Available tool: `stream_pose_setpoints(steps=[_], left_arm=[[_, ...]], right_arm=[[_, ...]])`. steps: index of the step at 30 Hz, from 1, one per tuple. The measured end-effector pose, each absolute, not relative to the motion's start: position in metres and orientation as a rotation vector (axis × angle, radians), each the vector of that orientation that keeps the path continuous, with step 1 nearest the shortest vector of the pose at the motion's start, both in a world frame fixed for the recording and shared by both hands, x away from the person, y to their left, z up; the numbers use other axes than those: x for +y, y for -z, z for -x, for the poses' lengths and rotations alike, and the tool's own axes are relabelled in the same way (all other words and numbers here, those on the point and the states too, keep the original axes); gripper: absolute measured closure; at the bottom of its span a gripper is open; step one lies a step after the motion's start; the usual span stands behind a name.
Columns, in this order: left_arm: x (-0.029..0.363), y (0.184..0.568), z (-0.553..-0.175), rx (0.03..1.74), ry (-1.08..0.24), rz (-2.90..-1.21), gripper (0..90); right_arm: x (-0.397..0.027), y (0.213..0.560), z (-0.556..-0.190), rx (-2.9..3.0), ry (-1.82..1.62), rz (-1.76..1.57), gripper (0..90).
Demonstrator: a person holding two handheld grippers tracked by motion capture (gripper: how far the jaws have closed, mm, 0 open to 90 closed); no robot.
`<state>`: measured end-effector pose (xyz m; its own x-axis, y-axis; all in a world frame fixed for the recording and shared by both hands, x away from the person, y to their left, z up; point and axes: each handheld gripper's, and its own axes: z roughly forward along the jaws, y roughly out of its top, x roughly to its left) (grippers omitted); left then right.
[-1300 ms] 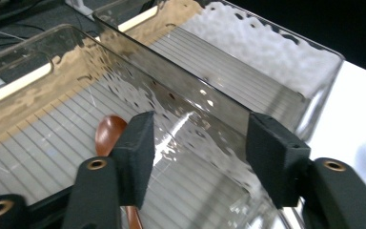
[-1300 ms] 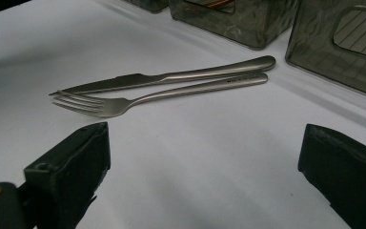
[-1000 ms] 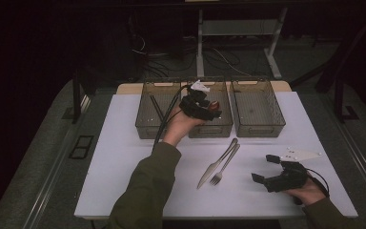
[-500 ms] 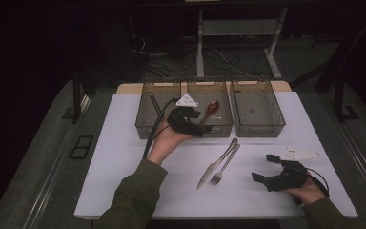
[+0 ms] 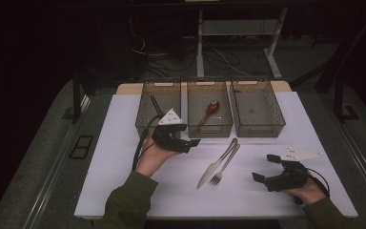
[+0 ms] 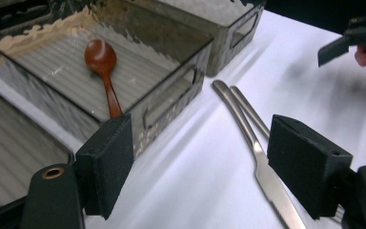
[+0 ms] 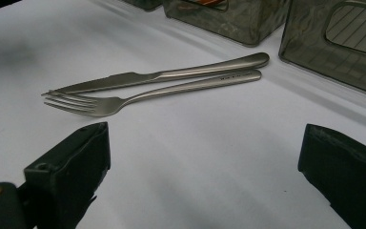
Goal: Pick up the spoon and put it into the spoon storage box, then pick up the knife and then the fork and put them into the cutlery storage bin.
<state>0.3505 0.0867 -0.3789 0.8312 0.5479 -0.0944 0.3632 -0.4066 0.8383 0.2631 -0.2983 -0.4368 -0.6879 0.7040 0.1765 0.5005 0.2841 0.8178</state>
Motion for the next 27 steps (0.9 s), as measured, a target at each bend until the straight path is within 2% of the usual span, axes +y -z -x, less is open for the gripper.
stream_pose_setpoints(steps=[20, 27], left_arm=[[0.120, 0.403, -0.316, 0.682, -0.257, -2.038, 11.0], [0.137, 0.414, -0.298, 0.696, -0.264, -2.035, 2.5]], right_arm=[[-0.298, 0.436, -0.263, 2.336, -1.359, -1.113, 3.9], [-0.298, 0.437, -0.262, 2.344, -1.362, -1.087, 3.9]])
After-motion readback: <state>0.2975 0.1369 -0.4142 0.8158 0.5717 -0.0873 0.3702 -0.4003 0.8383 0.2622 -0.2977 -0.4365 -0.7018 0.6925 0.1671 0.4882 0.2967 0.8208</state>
